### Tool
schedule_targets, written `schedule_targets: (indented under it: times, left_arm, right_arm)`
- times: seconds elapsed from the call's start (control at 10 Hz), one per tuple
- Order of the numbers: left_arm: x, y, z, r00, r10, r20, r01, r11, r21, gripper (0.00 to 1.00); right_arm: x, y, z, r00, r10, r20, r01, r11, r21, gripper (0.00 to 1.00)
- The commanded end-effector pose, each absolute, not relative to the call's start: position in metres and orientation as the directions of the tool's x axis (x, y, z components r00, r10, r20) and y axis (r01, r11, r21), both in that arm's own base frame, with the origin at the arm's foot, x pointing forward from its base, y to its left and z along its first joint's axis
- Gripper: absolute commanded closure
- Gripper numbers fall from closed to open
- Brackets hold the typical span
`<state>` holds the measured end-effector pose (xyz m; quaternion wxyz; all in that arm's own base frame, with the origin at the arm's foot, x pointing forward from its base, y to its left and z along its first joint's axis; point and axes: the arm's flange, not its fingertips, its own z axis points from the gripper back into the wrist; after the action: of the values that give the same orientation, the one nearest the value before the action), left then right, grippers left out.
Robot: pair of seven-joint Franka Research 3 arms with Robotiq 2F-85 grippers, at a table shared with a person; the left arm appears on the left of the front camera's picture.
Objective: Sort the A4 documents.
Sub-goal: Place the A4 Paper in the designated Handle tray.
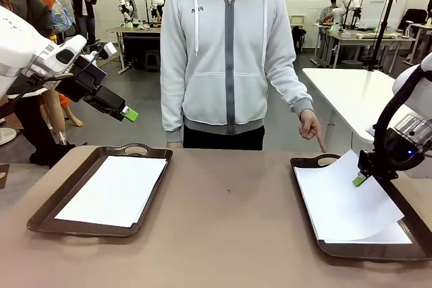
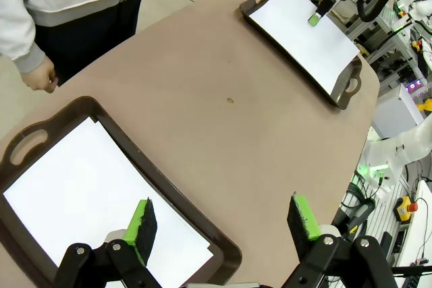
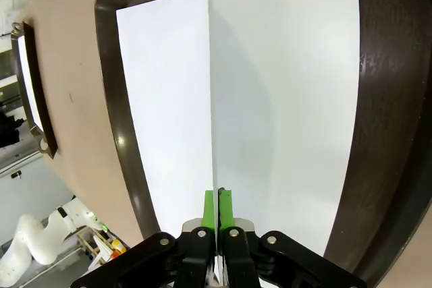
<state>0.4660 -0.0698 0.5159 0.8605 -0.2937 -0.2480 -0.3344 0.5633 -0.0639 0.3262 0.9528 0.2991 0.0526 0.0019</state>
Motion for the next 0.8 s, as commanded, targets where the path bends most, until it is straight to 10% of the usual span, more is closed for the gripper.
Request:
schedule_targets:
  times: [0.0,0.5,0.7]
  left_arm:
    - [0.4661,-0.0691,0.5165,0.652,-0.427,0.626,0.72,0.607,-0.337,0.0]
    - [0.4661,-0.0691,0.5165,0.652,-0.427,0.626,0.72,0.607,-0.337,0.0]
    - [0.4661,-0.0691,0.5165,0.652,-0.427,0.626,0.72,0.607,-0.337,0.0]
  right_arm:
    - [0.5717,-0.0668,0.3297,0.994,0.031,-0.107,0.032,0.841,0.54,0.99]
    - [0.5769,-0.0664,0.3293,0.991,0.037,-0.128,0.033,0.862,0.506,0.99]
    - [0.5757,-0.0619,0.3336,0.99,0.04,-0.133,0.028,0.878,0.478,0.8]
